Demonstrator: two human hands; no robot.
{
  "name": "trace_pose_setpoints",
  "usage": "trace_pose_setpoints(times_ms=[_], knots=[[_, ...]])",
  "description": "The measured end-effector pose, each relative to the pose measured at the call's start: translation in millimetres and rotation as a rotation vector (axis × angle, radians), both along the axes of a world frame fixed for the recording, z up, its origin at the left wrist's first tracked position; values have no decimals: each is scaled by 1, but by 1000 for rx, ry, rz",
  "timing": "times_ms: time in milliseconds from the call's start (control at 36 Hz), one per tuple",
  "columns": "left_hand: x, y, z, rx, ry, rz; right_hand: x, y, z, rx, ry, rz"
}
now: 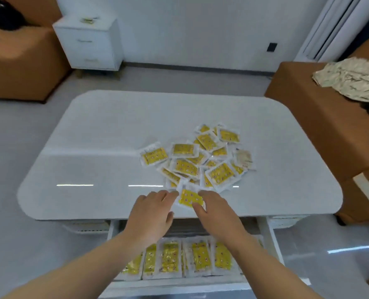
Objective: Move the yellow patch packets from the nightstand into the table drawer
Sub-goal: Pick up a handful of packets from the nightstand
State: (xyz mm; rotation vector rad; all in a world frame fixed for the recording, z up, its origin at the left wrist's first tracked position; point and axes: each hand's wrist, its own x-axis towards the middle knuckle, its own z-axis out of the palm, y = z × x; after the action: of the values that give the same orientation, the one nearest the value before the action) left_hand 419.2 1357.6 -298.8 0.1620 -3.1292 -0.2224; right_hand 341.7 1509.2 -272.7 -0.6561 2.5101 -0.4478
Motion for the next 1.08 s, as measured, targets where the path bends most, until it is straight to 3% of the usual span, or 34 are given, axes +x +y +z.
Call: trace_pose_setpoints(times_ms=[139,306,500,611,806,1083], knots=[[0,-36,96,-95,108,95,-3,-35,100,35,214,97],[16,-97,154,-215,208,124,12,-89,163,95,301,123],[49,-198,173,-246,35,211,41,-190,167,152,315,130],[65,-276,176,-334,134,201,67,-276,168,138,296,93],[81,-397,190,-289,100,175,104,-407,168,134,198,37],[65,-539,171,-244,-63,187,76,-556,154,91,152,12]])
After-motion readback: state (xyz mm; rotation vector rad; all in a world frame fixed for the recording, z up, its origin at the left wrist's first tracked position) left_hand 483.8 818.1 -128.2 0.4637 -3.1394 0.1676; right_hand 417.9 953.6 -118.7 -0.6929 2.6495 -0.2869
